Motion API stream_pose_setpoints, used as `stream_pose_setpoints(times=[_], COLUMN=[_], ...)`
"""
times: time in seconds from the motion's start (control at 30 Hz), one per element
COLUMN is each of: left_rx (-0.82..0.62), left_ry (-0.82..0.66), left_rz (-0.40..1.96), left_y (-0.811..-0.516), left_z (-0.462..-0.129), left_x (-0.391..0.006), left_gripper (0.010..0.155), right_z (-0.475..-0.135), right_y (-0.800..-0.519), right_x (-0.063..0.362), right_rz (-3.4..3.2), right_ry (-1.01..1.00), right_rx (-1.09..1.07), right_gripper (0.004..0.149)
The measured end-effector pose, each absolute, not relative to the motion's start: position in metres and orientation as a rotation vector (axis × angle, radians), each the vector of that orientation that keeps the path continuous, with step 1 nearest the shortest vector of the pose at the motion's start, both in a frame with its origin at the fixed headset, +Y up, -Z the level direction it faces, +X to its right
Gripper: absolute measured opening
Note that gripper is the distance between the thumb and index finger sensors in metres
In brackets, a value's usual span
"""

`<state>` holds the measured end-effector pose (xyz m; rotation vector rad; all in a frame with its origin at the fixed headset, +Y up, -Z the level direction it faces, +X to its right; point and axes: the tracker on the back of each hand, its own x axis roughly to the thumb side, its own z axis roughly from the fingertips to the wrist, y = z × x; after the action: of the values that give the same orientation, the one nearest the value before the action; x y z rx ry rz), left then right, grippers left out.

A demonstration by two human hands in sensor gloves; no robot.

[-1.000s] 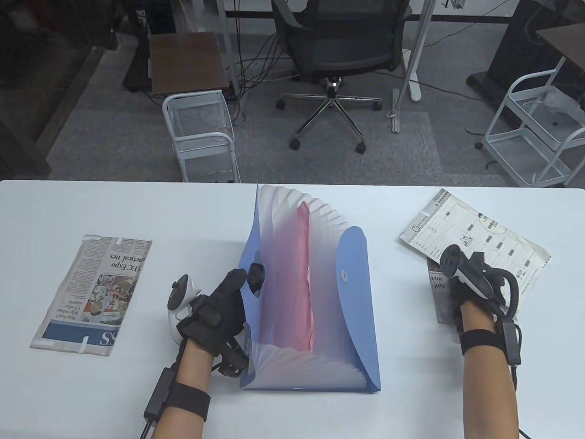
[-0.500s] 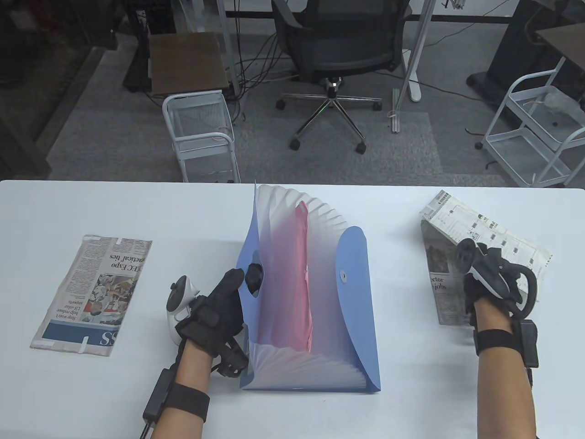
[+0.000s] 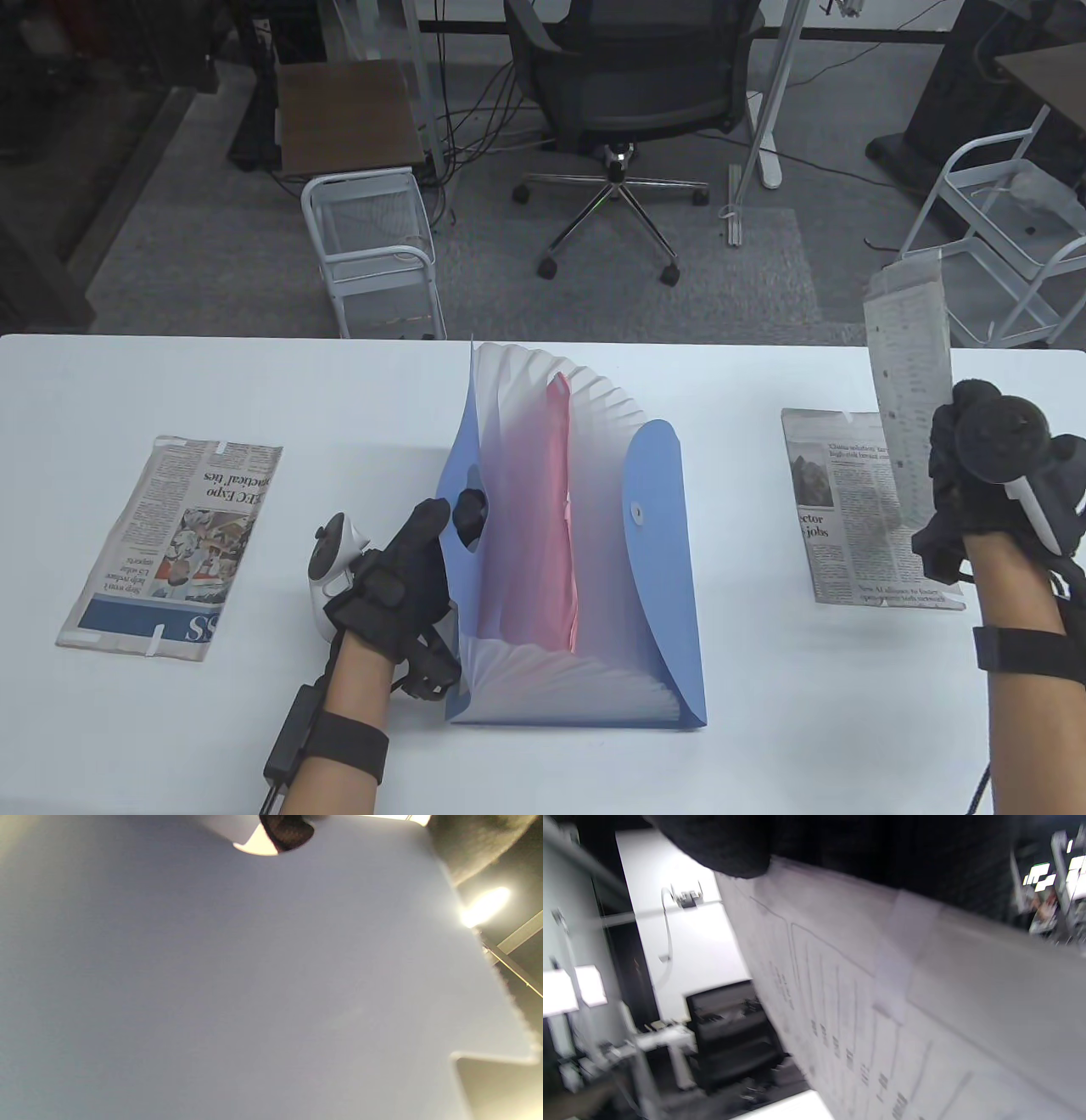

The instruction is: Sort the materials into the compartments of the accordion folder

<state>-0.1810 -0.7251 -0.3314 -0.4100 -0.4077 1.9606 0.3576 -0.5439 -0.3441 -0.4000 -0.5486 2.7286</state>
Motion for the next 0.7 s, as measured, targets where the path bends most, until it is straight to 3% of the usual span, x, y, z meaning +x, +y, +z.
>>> stream_pose_setpoints(times=[0.23,0.7], left_rx=[-0.41,-0.412], left_ry=[-0.408,-0.413], left_rz=[1.978,2.018], left_y=[-0.725,-0.725], left_z=[-0.33,-0.329], left_x=[-0.181,-0.184], left_gripper=[0.076,0.076], right_z=[-0.317,-0.286], right_y=[-0.511,-0.484], right_x=[0.334,0.27], right_rz=[2.186,1.695], right_ry=[-0.42,-0.139], right_rx=[-0.191,0.096], right_gripper=[0.042,0.043])
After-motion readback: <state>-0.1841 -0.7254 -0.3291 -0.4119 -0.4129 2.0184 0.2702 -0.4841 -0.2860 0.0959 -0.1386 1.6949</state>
